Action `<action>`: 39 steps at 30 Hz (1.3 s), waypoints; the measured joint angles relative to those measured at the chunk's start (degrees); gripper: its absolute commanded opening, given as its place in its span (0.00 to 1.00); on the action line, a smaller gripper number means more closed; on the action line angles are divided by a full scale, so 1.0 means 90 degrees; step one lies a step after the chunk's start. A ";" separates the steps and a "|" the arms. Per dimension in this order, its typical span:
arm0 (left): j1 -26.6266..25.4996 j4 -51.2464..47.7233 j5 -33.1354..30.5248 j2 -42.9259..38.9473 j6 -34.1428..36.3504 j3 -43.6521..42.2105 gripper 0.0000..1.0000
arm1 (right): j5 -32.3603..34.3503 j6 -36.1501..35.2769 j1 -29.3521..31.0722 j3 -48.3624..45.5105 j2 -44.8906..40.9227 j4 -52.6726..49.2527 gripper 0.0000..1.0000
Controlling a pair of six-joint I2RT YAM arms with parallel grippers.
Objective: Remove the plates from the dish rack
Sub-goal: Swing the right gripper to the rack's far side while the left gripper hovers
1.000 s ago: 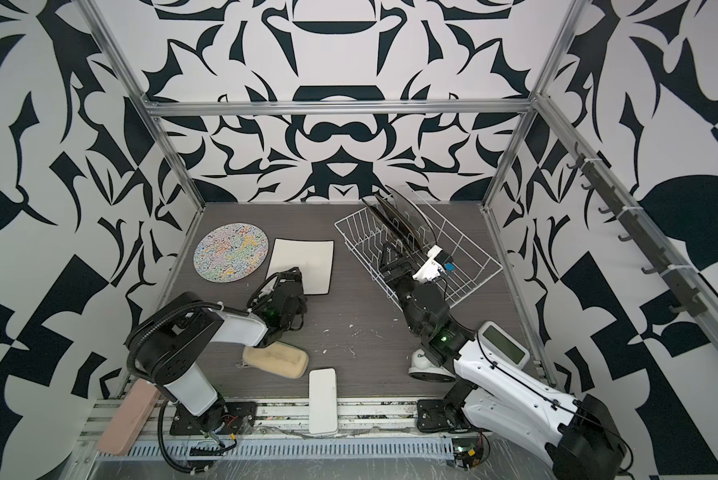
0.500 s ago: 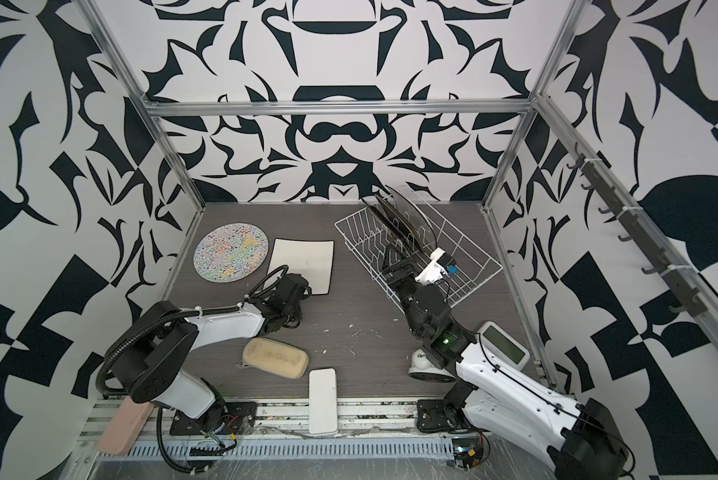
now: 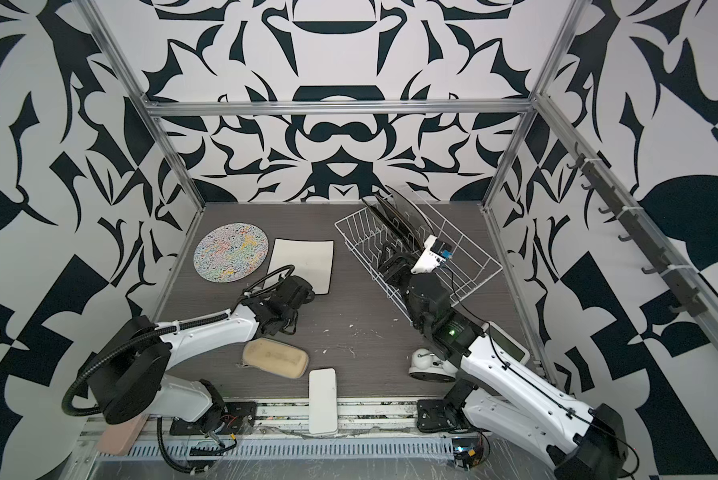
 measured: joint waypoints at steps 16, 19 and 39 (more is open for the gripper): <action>-0.0007 0.1622 0.0180 -0.0520 0.4430 0.0121 0.99 | 0.0357 -0.4337 -0.0520 0.3164 0.1321 -0.3738 0.81; -0.0007 0.2081 0.0510 -0.0517 0.4969 0.0121 1.00 | 0.0340 -0.4881 -0.0903 0.3415 0.1613 -0.4075 0.81; 0.0454 0.3028 0.2322 0.0073 0.5763 0.0391 0.99 | -0.0403 -0.6212 -0.2715 0.7482 0.5472 -0.6810 0.78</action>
